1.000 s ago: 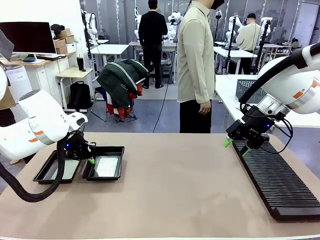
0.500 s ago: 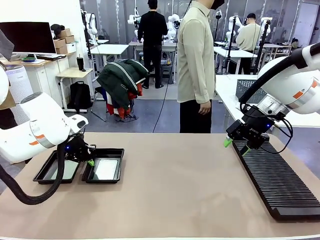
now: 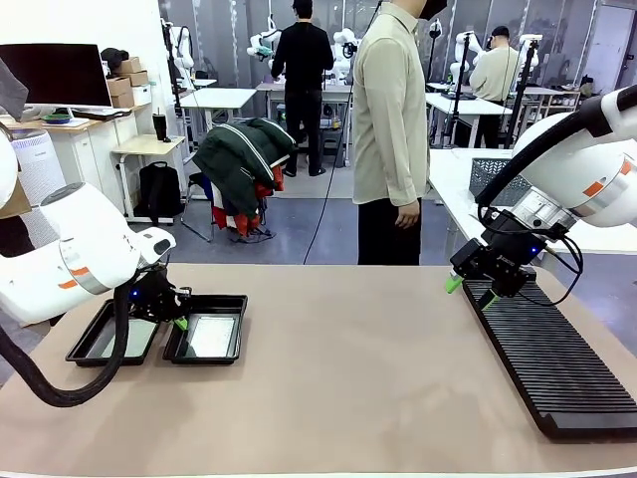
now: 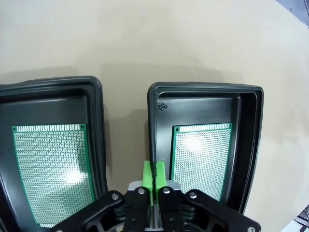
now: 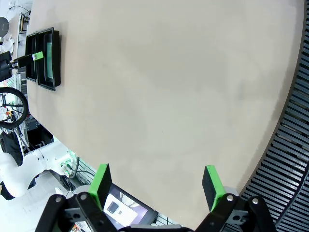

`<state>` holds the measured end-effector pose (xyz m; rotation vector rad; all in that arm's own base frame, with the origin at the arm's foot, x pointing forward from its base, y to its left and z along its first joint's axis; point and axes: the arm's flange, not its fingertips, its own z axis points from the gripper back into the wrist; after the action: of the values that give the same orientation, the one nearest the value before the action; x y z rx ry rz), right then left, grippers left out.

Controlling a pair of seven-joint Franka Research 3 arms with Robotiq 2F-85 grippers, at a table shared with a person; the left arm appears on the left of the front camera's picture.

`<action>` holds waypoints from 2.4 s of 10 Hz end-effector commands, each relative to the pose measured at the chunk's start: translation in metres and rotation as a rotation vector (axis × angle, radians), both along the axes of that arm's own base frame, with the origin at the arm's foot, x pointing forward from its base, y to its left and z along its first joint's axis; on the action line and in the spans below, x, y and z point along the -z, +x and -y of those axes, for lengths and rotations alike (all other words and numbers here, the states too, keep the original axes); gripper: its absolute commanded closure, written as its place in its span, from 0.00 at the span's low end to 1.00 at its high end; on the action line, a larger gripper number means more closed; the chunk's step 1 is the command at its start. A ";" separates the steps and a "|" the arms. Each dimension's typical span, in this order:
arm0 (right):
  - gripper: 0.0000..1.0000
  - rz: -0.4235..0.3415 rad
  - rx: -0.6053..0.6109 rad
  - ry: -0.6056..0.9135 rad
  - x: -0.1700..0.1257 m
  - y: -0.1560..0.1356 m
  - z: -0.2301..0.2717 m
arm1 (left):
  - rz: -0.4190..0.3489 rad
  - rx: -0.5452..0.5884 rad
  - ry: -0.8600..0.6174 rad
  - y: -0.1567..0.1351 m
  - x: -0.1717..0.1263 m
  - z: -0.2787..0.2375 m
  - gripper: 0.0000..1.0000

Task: Inspect and transfer BCBs to ESD trays.
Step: Pick up the ESD tray and place it on the left side of the table.

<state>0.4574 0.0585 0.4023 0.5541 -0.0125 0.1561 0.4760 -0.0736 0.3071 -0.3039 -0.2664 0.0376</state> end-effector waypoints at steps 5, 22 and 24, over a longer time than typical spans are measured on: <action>0.00 -0.001 0.023 -0.025 0.000 0.000 -0.002 | -0.004 -0.003 -0.010 0.001 -0.001 0.000 0.97; 0.00 -0.001 0.023 -0.025 0.000 0.000 -0.002 | -0.044 0.004 0.320 -0.045 -0.126 0.031 0.00; 0.00 -0.001 0.023 -0.025 0.000 0.000 -0.002 | -0.069 0.003 0.337 -0.050 -0.134 0.034 0.00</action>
<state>0.4574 0.0585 0.4023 0.5541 -0.0125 0.1560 0.4250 -0.1049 0.4385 0.0172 -0.2164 -0.0233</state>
